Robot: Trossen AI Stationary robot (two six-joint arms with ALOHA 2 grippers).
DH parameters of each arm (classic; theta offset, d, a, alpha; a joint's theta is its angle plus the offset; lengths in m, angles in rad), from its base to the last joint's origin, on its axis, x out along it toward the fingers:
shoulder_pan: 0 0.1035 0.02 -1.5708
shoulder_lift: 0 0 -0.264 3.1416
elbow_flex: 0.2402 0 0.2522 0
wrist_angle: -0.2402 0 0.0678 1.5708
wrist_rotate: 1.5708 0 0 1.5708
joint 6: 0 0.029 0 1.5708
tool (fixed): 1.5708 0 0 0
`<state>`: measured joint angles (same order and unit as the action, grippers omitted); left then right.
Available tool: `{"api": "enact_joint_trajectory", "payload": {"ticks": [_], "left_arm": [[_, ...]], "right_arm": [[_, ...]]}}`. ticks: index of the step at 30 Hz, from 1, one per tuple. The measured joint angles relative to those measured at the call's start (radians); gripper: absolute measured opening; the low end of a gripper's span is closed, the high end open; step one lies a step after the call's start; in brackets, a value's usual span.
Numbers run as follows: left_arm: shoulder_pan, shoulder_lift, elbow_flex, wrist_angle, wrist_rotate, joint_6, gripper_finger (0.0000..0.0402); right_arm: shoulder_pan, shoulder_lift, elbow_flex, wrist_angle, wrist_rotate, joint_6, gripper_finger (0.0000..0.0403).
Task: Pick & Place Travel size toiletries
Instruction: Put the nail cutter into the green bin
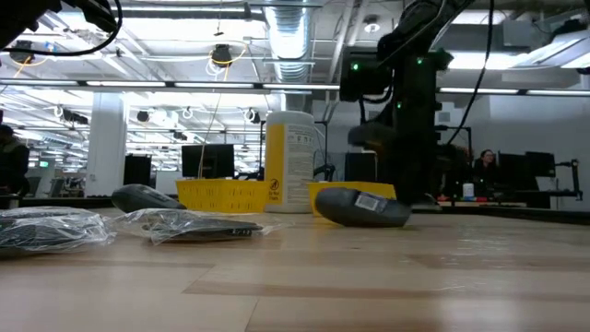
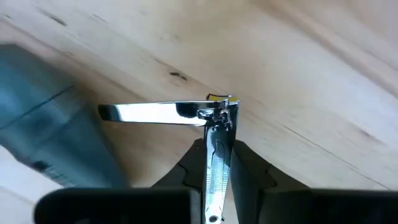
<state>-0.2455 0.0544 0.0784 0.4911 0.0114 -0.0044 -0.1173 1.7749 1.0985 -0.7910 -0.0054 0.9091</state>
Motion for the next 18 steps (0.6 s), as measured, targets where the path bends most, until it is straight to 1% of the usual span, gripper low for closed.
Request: {"api": "enact_joint_trajectory", "payload": {"ticks": [3,7,11,15,18], "left_arm": [[0.0,0.0,0.0,0.001,0.003,0.0,0.0002],[0.0,0.0,0.0,0.004,0.002,0.0,0.0002],[0.0,0.0,0.0,0.005,0.002,-0.002,0.0002],[0.0,0.0,0.0,0.005,0.0,-0.002,0.0002],[0.0,0.0,0.0,0.005,-0.002,-0.001,0.0002]], "right_arm": [[0.0,-0.064,0.0,-0.03,0.031,0.005,0.0034],[-0.002,-0.157,0.001,-0.111,0.071,0.023,0.0034],[0.024,-0.278,0.002,-0.192,0.081,0.036,0.0034],[0.104,-0.393,0.002,-0.321,0.08,0.121,0.0034],[0.209,-0.448,0.002,-0.433,0.072,0.217,0.0034]]}}
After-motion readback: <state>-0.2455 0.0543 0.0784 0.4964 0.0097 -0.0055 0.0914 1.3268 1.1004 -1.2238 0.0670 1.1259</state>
